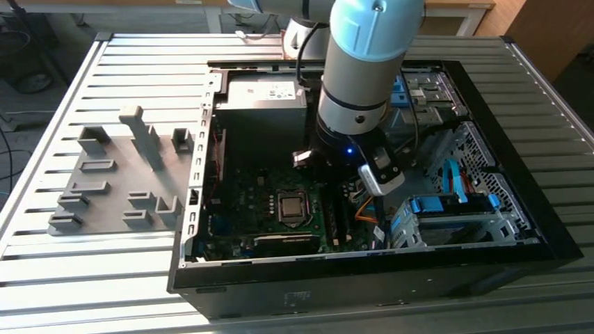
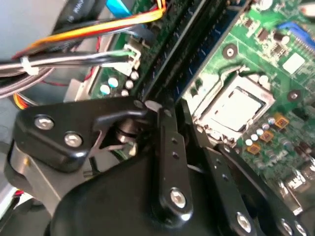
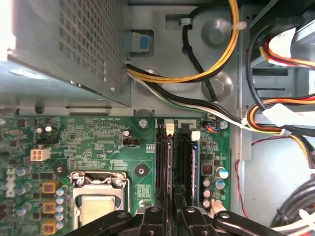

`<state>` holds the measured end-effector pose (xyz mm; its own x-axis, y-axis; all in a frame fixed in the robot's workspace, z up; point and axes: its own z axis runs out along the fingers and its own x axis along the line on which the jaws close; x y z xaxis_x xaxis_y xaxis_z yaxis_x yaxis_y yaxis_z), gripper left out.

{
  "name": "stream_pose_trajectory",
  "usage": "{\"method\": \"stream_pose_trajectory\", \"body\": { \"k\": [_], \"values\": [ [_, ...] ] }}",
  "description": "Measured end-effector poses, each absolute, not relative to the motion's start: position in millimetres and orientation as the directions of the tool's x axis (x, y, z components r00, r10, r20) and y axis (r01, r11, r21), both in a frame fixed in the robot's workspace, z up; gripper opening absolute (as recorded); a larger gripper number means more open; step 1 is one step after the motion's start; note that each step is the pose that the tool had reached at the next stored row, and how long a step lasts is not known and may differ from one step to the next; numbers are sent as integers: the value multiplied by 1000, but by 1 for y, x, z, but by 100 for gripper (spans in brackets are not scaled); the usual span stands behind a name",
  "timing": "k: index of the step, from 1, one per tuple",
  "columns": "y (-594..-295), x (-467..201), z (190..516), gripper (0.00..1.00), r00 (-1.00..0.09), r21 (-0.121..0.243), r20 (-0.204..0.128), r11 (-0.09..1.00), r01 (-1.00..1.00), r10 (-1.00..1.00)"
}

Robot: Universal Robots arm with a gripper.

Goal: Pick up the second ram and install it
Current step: 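Insert the second ram into the second slot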

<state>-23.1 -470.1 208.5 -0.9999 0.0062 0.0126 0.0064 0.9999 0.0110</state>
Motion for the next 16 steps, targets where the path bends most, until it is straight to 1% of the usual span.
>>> {"method": "stream_pose_trajectory", "body": {
  "k": [8, 9, 10, 11, 12, 16],
  "values": [
    [-470, -23, 229, 21, -1000, 11, 13, 1000, 6, 6],
    [-470, -23, 229, 20, -1000, 11, 13, 1000, 6, 6],
    [-470, -23, 229, 13, -1000, 11, 13, 1000, 6, 6],
    [-470, -23, 229, 13, -1000, 11, 13, 1000, 6, 6],
    [-470, -23, 229, 11, -1000, 11, 13, 1000, 6, 6],
    [-470, -23, 229, 11, -1000, 11, 13, 1000, 6, 6]
  ]
}}
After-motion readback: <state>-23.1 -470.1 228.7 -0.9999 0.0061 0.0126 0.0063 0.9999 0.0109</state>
